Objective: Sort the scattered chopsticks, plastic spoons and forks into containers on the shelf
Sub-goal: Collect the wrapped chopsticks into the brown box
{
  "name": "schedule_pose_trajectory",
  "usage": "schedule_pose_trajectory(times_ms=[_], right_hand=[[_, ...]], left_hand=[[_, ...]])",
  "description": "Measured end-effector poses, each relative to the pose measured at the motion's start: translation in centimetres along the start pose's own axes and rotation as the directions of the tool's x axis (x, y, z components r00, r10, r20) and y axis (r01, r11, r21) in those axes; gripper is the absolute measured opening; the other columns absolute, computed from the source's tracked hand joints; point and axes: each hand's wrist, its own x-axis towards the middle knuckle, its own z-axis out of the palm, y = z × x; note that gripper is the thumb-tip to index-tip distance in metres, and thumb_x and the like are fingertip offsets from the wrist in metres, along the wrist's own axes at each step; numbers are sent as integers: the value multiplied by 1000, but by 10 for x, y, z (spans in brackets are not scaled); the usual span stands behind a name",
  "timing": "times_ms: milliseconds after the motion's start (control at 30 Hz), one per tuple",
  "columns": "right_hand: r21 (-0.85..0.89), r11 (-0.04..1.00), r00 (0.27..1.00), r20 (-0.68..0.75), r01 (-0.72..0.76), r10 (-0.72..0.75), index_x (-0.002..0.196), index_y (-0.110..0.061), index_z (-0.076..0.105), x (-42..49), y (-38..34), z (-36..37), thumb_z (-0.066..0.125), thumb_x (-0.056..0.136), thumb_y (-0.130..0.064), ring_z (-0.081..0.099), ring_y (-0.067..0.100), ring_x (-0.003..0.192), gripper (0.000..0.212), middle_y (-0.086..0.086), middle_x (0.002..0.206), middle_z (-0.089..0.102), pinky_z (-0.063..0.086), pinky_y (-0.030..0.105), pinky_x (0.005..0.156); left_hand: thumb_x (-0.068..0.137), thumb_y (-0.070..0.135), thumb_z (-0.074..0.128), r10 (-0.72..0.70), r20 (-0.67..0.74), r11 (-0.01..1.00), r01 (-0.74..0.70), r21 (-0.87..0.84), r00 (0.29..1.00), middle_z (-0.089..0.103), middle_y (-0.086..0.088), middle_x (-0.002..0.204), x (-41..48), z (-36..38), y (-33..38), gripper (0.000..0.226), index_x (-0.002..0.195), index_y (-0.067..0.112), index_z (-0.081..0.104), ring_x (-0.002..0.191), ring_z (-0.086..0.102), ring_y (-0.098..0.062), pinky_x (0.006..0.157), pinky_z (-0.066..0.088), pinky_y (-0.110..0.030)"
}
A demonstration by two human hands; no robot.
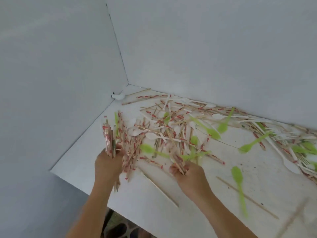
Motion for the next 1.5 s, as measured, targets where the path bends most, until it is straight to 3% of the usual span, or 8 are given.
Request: schedule_pose_trajectory(times_ms=[267,533,633,767,900,1200,1333,1500], right_hand=[[-673,723,983,181,156,-43,107,-27,61,29,-37,111,59,92,-36,62,20,102,18,-5,110,62,51,32,85],[-686,727,995,63,-12,76,96,-27,57,39,-48,102,55,81,-40,60,16,81,20,-7,83,61,49,29,67],[-258,946,980,-69,-196,184,88,-25,59,44,-59,98,65,81,-23,58,20,57,10,-1,66,63,49,32,57],[151,919,923,-76,-363,377,95,-12,67,77,-83,113,59,94,-14,46,20,53,8,4,60,56,39,30,55],[-112,954,956,-135,-277,261,74,-17,53,107,-106,150,53,102,-30,50,15,56,30,-6,64,54,40,26,55],[-547,803,969,-191,-236,154,104,-22,48,123,-113,190,56,86,-75,66,22,86,56,-4,86,62,50,32,67],[-636,746,979,-164,-198,120,99,-20,46,118,-115,189,58,92,-55,63,22,87,38,-3,86,55,51,32,69],[-676,711,982,-133,-191,137,110,-18,55,120,-119,187,62,87,-23,62,21,95,25,-2,95,44,43,29,69]], left_hand=[[62,74,81,13,150,860,-88,503,989,55,-6,102,125,24,-33,83,110,14,48,90,63,-30,69,53,-37],[76,35,69,48,278,846,-187,499,959,62,3,82,159,4,-28,30,100,17,62,71,63,-18,57,52,-29],[80,37,68,66,323,845,-225,485,944,64,7,80,165,-3,-25,25,98,20,63,70,63,-15,54,47,-25],[88,33,63,61,301,878,-195,437,952,65,6,74,171,-13,-29,13,86,20,66,65,63,-15,53,47,-25],[91,39,61,89,290,864,-218,453,953,66,6,72,171,-19,-33,19,79,24,62,64,64,-16,54,48,-26],[96,43,57,242,323,718,-393,575,915,54,3,102,154,-6,-50,28,112,20,55,96,56,-18,66,45,-30],[90,58,68,263,346,714,-423,558,901,52,3,102,154,-5,-55,46,109,20,52,98,55,-19,69,49,-32],[95,27,60,234,360,720,-410,560,903,60,-4,102,165,-6,-50,19,109,14,59,94,62,-25,75,53,-36]])
